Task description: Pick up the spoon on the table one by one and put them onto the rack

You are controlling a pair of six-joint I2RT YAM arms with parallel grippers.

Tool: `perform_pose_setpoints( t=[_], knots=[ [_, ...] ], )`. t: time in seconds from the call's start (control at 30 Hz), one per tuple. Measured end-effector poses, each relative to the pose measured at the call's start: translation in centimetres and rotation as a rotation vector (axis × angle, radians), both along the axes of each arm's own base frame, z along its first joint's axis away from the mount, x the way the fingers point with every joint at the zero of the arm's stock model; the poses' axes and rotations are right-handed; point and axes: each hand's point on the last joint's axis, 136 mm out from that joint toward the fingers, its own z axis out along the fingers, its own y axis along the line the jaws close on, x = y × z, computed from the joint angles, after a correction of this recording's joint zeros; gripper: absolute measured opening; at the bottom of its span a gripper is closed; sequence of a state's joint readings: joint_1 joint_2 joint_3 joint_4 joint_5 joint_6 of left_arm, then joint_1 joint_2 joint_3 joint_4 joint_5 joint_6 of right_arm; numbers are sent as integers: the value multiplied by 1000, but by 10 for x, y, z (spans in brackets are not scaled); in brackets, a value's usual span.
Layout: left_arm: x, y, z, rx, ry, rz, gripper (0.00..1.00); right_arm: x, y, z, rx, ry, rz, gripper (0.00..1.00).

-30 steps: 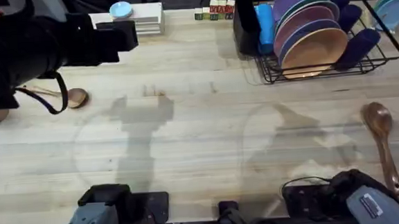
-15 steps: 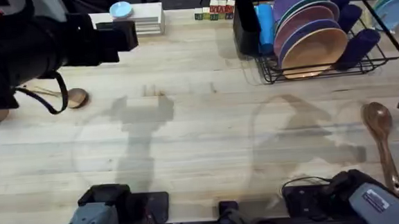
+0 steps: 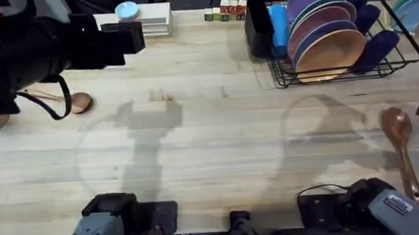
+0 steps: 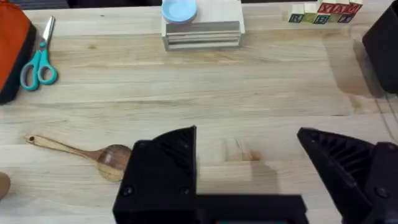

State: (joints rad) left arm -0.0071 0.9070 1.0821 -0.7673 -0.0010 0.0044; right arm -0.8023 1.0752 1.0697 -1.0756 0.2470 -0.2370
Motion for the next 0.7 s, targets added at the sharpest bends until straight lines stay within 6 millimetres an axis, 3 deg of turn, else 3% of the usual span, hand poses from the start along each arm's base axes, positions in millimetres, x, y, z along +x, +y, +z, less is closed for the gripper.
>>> perform_pose_setpoints(
  t=[0.33, 0.7],
  knots=[
    [0, 0, 0, 0, 0, 0, 993, 4, 3, -57, 42, 11, 35, 996],
    [0, 0, 0, 0, 0, 0, 993, 18, 8, -84, 128, 10, 119, 996]
  ],
)
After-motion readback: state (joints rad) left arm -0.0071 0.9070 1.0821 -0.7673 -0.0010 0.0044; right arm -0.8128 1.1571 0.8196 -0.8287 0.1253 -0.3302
